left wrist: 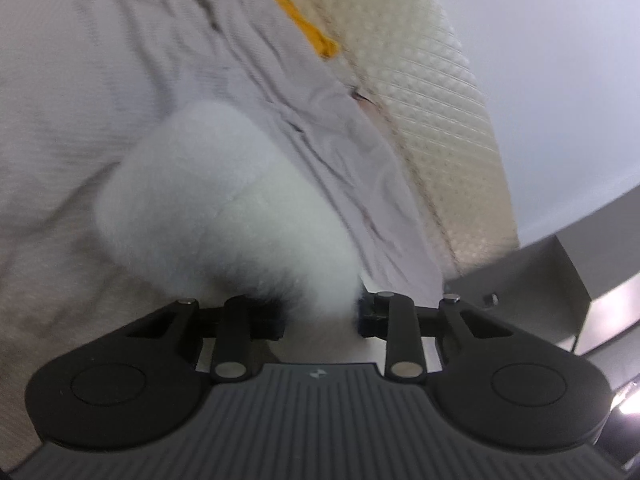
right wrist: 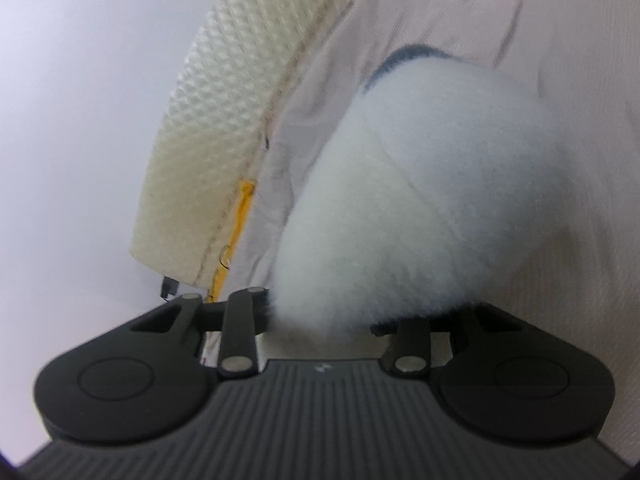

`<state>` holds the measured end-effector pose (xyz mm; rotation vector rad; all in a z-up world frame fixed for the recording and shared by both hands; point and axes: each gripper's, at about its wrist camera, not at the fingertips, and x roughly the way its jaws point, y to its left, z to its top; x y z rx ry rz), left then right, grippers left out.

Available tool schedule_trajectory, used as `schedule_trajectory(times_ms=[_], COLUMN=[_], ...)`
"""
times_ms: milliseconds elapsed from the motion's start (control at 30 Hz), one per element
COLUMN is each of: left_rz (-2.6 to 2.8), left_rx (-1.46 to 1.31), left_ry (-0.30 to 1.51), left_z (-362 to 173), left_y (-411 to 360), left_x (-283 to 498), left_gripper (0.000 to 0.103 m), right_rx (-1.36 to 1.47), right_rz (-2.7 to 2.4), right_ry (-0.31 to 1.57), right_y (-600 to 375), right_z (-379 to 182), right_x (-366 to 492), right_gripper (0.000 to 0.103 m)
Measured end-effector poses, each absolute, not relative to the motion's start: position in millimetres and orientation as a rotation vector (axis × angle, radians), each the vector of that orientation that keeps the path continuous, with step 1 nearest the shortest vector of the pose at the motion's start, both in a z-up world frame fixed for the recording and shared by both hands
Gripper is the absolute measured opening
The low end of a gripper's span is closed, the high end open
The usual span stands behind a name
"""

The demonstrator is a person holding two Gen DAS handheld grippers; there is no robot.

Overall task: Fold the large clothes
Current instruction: 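Lift the sweater roll with both grippers and set it down flat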

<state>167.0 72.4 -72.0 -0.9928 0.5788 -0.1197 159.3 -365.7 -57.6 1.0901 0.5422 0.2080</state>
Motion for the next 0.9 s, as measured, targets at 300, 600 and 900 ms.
schedule_trajectory(times_ms=[300,600,900], left_rz=[-0.256,-0.369,-0.432], left_rx=[-0.855,-0.825,-0.788], left_ry=[0.562,0.566,0.642], left_z=[26,54,12], left_y=[-7,-126,-228], left_x=[252,377,506], left_gripper=[0.033,0.033,0.033], right_rx=[1.134,1.098,1.122], right_rz=[0.213,0.165,0.072], right_ry=[0.412,0.294,0.246], right_y=[-441,-547,-624], right_z=[-4,34,-9], right_x=[190,279,354], right_gripper=[0.040,0.040,0.040])
